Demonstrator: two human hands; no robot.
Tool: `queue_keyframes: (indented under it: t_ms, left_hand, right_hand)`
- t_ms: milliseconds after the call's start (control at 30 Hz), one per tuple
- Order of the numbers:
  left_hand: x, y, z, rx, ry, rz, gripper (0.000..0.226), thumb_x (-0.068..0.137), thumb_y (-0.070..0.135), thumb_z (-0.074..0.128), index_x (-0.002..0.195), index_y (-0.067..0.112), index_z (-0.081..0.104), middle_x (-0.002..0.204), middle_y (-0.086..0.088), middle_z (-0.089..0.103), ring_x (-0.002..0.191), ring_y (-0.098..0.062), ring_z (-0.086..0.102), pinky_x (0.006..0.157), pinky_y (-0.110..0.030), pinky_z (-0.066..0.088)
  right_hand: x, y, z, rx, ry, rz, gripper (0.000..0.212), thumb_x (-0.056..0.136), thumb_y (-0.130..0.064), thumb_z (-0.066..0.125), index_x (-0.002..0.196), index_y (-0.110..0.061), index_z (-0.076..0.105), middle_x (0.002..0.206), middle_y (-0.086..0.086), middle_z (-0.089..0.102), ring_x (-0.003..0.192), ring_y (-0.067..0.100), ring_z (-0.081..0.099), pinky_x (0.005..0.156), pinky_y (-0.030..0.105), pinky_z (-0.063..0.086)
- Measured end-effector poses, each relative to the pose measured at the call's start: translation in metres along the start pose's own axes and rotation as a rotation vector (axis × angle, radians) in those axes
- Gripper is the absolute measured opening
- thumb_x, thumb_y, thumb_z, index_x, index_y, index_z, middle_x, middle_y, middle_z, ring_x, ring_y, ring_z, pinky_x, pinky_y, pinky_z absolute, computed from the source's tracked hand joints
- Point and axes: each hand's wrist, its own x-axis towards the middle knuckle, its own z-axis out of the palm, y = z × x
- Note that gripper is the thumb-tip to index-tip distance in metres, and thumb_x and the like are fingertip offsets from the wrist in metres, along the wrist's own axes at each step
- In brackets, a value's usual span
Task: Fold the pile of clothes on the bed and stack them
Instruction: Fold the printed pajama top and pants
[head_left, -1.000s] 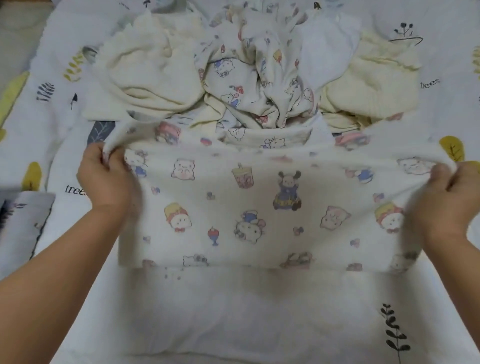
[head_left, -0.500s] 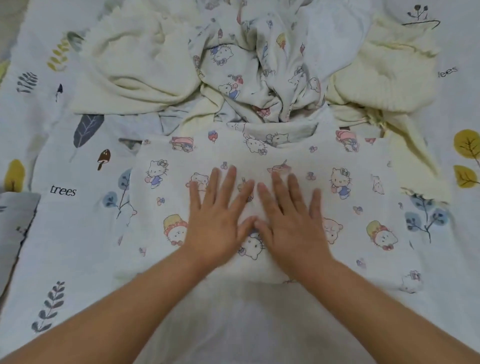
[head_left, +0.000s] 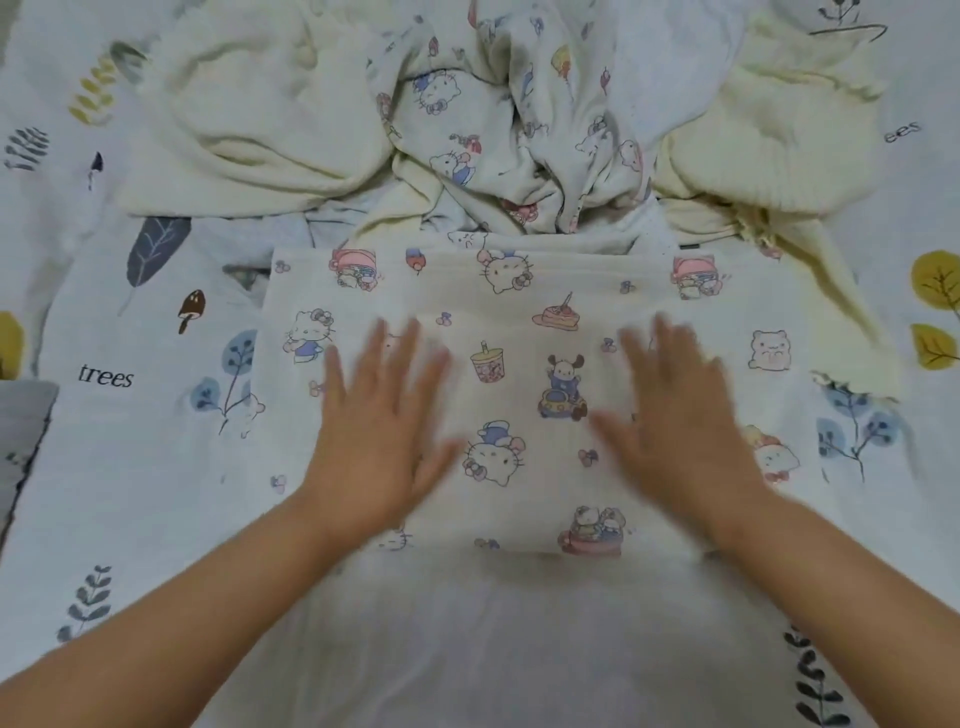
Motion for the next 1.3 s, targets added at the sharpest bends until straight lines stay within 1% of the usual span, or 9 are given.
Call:
queue_keyframes:
  t_ms: [100, 200, 400, 533, 633, 767, 967, 1167, 1300]
  left_hand:
    - [-0.043, 0.004, 0.003, 0.104, -0.220, 0.346, 0.070, 0.085, 0.059, 0.045, 0.142, 0.020, 0.038, 0.150, -0.012, 0.032, 0.138, -0.040, 0.026, 0.108, -0.063, 0.014]
    - [-0.044, -0.006, -0.003, 0.215, -0.405, 0.334, 0.087, 0.062, 0.045, 0.080, 0.137, 0.018, 0.046, 0.144, -0.011, 0.041, 0.129, -0.043, 0.039, 0.100, -0.062, 0.034]
    - [-0.046, -0.008, -0.004, 0.207, -0.510, 0.225, 0.092, 0.088, -0.007, 0.037, 0.129, 0.038, -0.032, 0.143, 0.001, -0.033, 0.142, -0.033, -0.019, 0.112, -0.041, -0.014]
    - [-0.078, 0.010, -0.041, 0.192, -0.458, 0.301, 0.112, 0.055, 0.000, 0.075, 0.149, 0.025, 0.020, 0.149, -0.016, 0.029, 0.132, -0.042, 0.037, 0.106, -0.050, 0.032]
    - [-0.133, 0.030, -0.037, 0.177, -0.437, 0.337, 0.072, 0.064, 0.027, 0.078, 0.126, 0.018, 0.044, 0.117, -0.011, 0.066, 0.100, -0.035, 0.065, 0.070, -0.052, 0.054]
    - [-0.177, 0.049, -0.017, 0.110, -0.460, 0.257, 0.040, 0.099, 0.043, 0.015, 0.117, 0.028, 0.048, 0.107, 0.002, 0.071, 0.096, -0.023, 0.068, 0.087, -0.046, 0.049]
    - [-0.111, 0.038, -0.034, -0.069, -0.108, 0.101, 0.030, 0.075, 0.026, 0.067, 0.103, 0.015, 0.069, 0.108, -0.010, 0.067, 0.095, -0.027, 0.067, 0.079, -0.037, 0.050]
    - [-0.017, 0.013, -0.029, -0.115, -0.193, -0.156, 0.065, 0.081, 0.015, 0.070, 0.139, 0.019, 0.042, 0.141, -0.017, 0.041, 0.129, -0.034, 0.040, 0.104, -0.043, 0.033]
    - [0.009, -0.008, -0.023, -0.184, -0.484, -0.136, 0.045, 0.087, 0.028, 0.063, 0.130, 0.020, 0.053, 0.128, -0.004, 0.044, 0.113, -0.023, 0.047, 0.093, -0.032, 0.040]
  right_hand:
    - [-0.046, -0.025, 0.028, -0.124, -0.231, -0.318, 0.104, 0.081, -0.064, 0.045, 0.135, -0.033, -0.039, 0.145, 0.008, -0.042, 0.137, 0.033, -0.032, 0.111, 0.053, -0.011]
    - [-0.049, -0.024, 0.037, -0.257, -0.174, -0.320, 0.098, 0.089, -0.042, 0.057, 0.137, -0.028, -0.028, 0.152, 0.014, -0.023, 0.137, 0.042, -0.020, 0.111, 0.059, 0.003]
    - [-0.041, -0.033, 0.019, -0.263, -0.376, -0.268, 0.071, 0.101, -0.021, 0.036, 0.147, -0.026, -0.019, 0.157, 0.008, -0.018, 0.144, 0.035, -0.011, 0.115, 0.050, 0.004]
    - [-0.085, -0.042, 0.002, -0.257, -0.473, -0.262, 0.084, 0.099, -0.020, 0.044, 0.136, -0.012, -0.030, 0.156, 0.010, -0.020, 0.142, 0.038, -0.017, 0.116, 0.048, 0.002]
    - [-0.137, -0.045, 0.011, -0.211, -0.379, -0.329, 0.097, 0.078, -0.048, 0.067, 0.146, 0.000, 0.016, 0.146, 0.019, 0.037, 0.133, 0.041, 0.030, 0.101, 0.047, 0.039]
    - [-0.186, -0.045, 0.042, -0.146, -0.292, -0.352, 0.068, 0.087, -0.070, 0.023, 0.138, -0.027, 0.034, 0.134, 0.005, 0.055, 0.133, 0.028, 0.034, 0.099, 0.041, 0.043]
    - [-0.134, -0.030, 0.016, -0.015, -0.009, -0.274, 0.075, 0.050, -0.039, 0.090, 0.116, -0.018, 0.060, 0.125, 0.011, 0.061, 0.119, 0.028, 0.056, 0.107, 0.043, 0.031]
    - [-0.033, -0.009, -0.006, 0.020, -0.011, 0.010, 0.057, 0.091, -0.023, 0.058, 0.143, -0.031, 0.036, 0.155, 0.014, 0.014, 0.142, 0.031, 0.012, 0.113, 0.048, 0.015]
    - [-0.007, 0.004, -0.007, -0.079, -0.227, -0.060, 0.043, 0.090, -0.033, 0.055, 0.132, -0.027, 0.048, 0.135, 0.009, 0.037, 0.121, 0.026, 0.038, 0.099, 0.033, 0.033]
